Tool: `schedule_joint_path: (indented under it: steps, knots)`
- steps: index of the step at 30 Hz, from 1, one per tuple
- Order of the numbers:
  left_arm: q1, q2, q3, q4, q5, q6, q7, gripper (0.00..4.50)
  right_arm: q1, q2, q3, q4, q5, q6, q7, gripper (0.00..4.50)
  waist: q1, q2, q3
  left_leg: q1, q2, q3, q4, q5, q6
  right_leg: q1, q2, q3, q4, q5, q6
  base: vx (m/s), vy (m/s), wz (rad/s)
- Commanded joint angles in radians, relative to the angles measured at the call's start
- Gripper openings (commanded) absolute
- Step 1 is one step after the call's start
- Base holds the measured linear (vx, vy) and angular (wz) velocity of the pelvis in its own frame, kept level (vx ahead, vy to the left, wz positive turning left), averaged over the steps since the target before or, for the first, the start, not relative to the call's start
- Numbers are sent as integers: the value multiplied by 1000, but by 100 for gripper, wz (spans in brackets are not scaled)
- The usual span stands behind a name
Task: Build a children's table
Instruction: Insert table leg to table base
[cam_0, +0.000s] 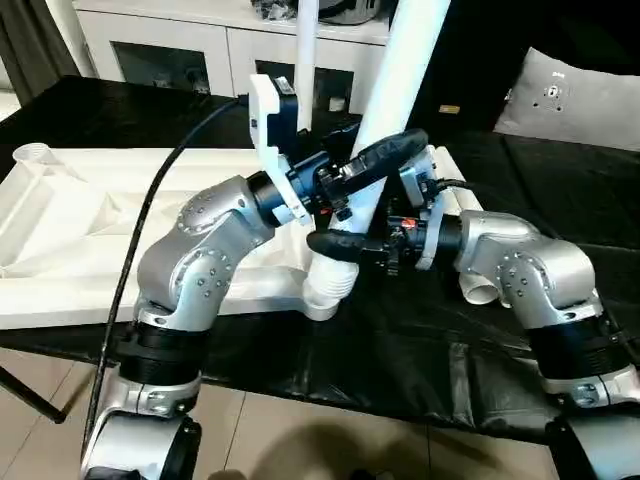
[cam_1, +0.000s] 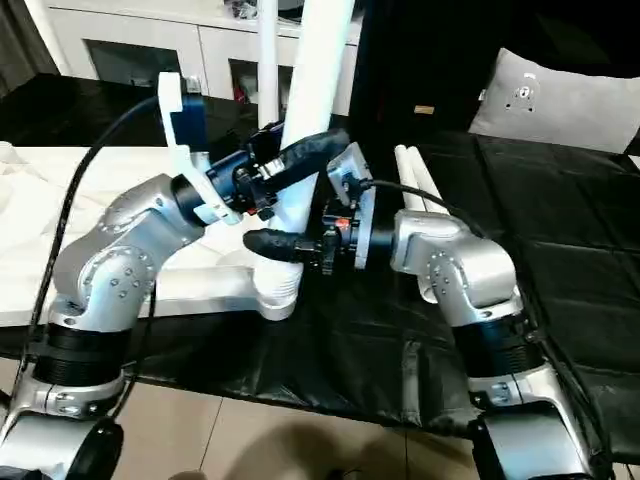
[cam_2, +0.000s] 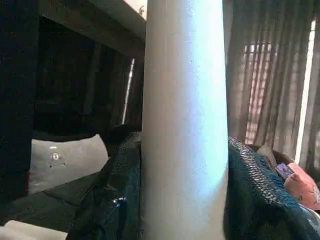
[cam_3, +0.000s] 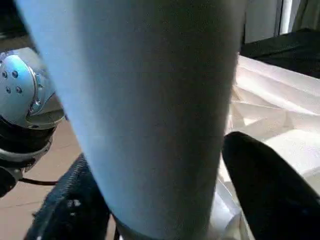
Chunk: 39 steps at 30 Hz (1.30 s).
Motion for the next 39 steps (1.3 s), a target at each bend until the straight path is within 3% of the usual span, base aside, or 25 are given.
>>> schedule_joint_path:
  steps: [1,13,22,27,30,33,39]
  knots:
    - [-11,-7,-4,-15,0,-13,9,181,4,-3,6,10,-11,-6,6,298,-2,-8,-76,-18,-24,39,-59,-61,46,90,-35,44,-67,-359,-33,0,0,0]
    - [-16,-4,2,-6,10,-17,7,181,13,-10,18,7,-21,-8,11,206,-2,-6,-76,-18,-23,38,-60,-60,47,90,-34,45,-66,-352,-35,0,0,0]
    - [-16,-5,1,-6,10,-17,7,181,14,-7,19,15,-28,-16,7,193,-1,-5,-77,-17,-23,38,-60,-58,47,91,-35,45,-64,-341,-42,0,0,0]
    - [-17,-3,1,-5,10,-17,6,181,16,-5,23,14,-36,-27,3,193,-1,-2,-77,-18,-23,38,-59,-57,46,91,-35,46,-63,-334,-47,0,0,0]
    - [-18,-2,0,-4,10,-18,6,181,17,-3,22,14,-33,-23,1,265,-1,-3,-77,-17,-23,38,-60,-60,47,91,-34,45,-64,-338,-46,0,0,0]
    - [-21,1,-1,1,14,-20,3,180,17,2,13,21,-37,-32,-15,289,-2,-1,-77,-17,-23,37,-60,-57,45,91,-35,46,-63,-327,-51,0,0,0]
    - [-21,3,-2,6,18,-22,0,180,18,3,-10,18,-14,-34,-6,295,-2,-1,-77,-17,-22,37,-60,-60,45,92,-34,46,-62,-317,-58,0,0,0]
